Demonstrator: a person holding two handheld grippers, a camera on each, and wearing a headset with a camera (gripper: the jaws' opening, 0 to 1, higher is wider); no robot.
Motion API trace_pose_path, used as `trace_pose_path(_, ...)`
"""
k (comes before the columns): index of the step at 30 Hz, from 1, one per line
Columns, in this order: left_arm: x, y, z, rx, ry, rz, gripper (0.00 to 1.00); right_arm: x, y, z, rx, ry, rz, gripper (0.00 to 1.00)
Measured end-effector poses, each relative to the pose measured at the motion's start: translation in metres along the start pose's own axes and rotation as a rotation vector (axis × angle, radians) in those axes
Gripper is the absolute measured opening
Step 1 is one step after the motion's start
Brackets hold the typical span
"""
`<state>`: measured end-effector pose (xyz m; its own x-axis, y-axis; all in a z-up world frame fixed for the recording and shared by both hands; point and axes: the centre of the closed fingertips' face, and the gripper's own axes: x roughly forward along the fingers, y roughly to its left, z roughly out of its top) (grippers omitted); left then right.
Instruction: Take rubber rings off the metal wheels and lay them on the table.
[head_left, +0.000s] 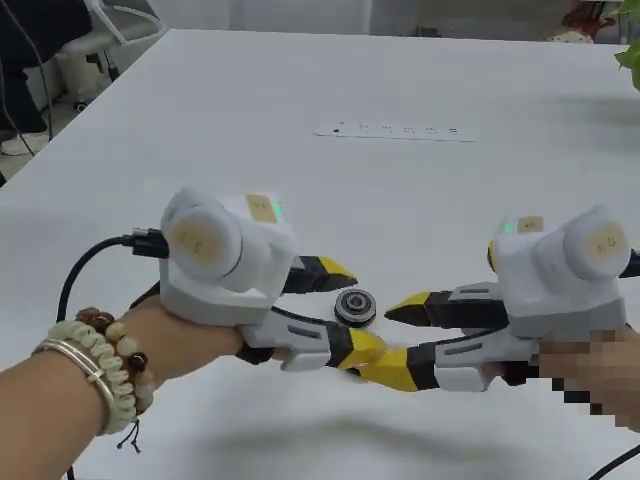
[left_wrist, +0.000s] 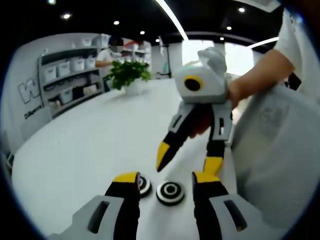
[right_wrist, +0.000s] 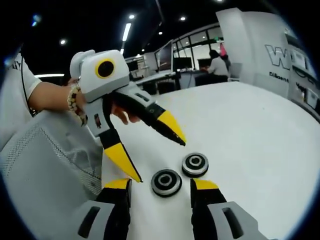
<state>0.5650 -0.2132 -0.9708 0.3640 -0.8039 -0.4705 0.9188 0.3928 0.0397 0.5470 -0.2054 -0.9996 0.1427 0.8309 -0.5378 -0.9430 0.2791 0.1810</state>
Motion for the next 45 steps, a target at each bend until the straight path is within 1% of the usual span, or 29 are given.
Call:
trace_pose_path(1, 0.002, -0.001, -0.002, -0.004, 0.007, -0.005, 0.41, 0.0, -0.003, -0.003, -0.009, 0.012, -0.009, 0.45)
trace_pose_path(4, 0.005, -0.001, -0.007, -0.006, 0.015, -0.004, 0.37, 0.001, -0.006, -0.007, -0.009, 0.016, -0.02, 0.42)
trace_pose_path(7, 0.008, 0.002, -0.011, -0.037, 0.021, 0.015, 0.32, 0.002, -0.007, -0.012, -0.004, 0.027, -0.023, 0.41)
trace_pose_path(9, 0.009, 0.003, -0.014, -0.037, 0.024, 0.016, 0.31, 0.003, -0.007, -0.013, -0.005, 0.031, -0.022, 0.39)
trace_pose_path(10, 0.009, 0.003, -0.017, -0.034, 0.037, 0.018, 0.31, 0.003, -0.007, -0.013, -0.006, 0.033, -0.023, 0.38)
trace_pose_path(12, 0.01, 0.002, -0.02, -0.034, 0.044, 0.014, 0.29, 0.004, -0.008, -0.014, -0.007, 0.036, -0.025, 0.37)
trace_pose_path(15, 0.011, -0.001, -0.022, -0.041, 0.047, 0.004, 0.25, 0.006, -0.007, -0.016, -0.021, 0.042, -0.026, 0.34)
trace_pose_path(16, 0.013, -0.002, -0.023, -0.038, 0.055, 0.003, 0.24, 0.007, -0.006, -0.018, -0.025, 0.049, -0.025, 0.33)
trace_pose_path(20, 0.015, -0.005, -0.026, -0.04, 0.071, -0.002, 0.24, 0.01, -0.005, -0.023, -0.036, 0.07, -0.024, 0.32)
trace_pose_path(22, 0.016, -0.004, -0.03, -0.028, 0.094, 0.006, 0.2, 0.01, -0.005, -0.023, -0.041, 0.07, -0.026, 0.31)
trace_pose_path(24, 0.015, -0.006, -0.033, -0.029, 0.106, 0.0, 0.17, 0.01, -0.006, -0.022, -0.044, 0.067, -0.032, 0.31)
trace_pose_path(27, 0.016, -0.005, -0.031, -0.042, 0.099, 0.002, 0.17, 0.01, -0.008, -0.021, -0.051, 0.063, -0.043, 0.29)
trace_pose_path(29, 0.017, -0.005, -0.031, -0.07, 0.094, -0.001, 0.16, 0.01, -0.01, -0.021, -0.051, 0.065, -0.049, 0.29)
trace_pose_path(31, 0.017, -0.005, -0.032, -0.083, 0.087, -0.001, 0.16, 0.009, -0.012, -0.023, -0.065, 0.071, -0.06, 0.27)
trace_pose_path(32, 0.016, -0.005, -0.032, -0.078, 0.085, -0.001, 0.15, 0.01, -0.012, -0.023, -0.072, 0.07, -0.064, 0.27)
trace_pose_path(33, 0.016, -0.004, -0.03, -0.063, 0.071, 0.004, 0.15, 0.01, -0.012, -0.022, -0.072, 0.07, -0.064, 0.26)
trace_pose_path(34, 0.019, -0.005, -0.031, -0.071, 0.081, 0.005, 0.15, 0.01, -0.012, -0.022, -0.072, 0.067, -0.063, 0.26)
trace_pose_path(35, 0.019, -0.005, -0.03, -0.071, 0.076, 0.005, 0.15, 0.01, -0.012, -0.021, -0.071, 0.064, -0.063, 0.26)
trace_pose_path(39, 0.017, -0.007, -0.031, -0.075, 0.075, -0.005, 0.15, 0.011, -0.012, -0.021, -0.083, 0.066, -0.066, 0.25)
trace_pose_path(45, 0.015, -0.008, -0.032, -0.072, 0.074, -0.011, 0.15, 0.011, -0.009, -0.022, -0.109, 0.077, -0.053, 0.23)
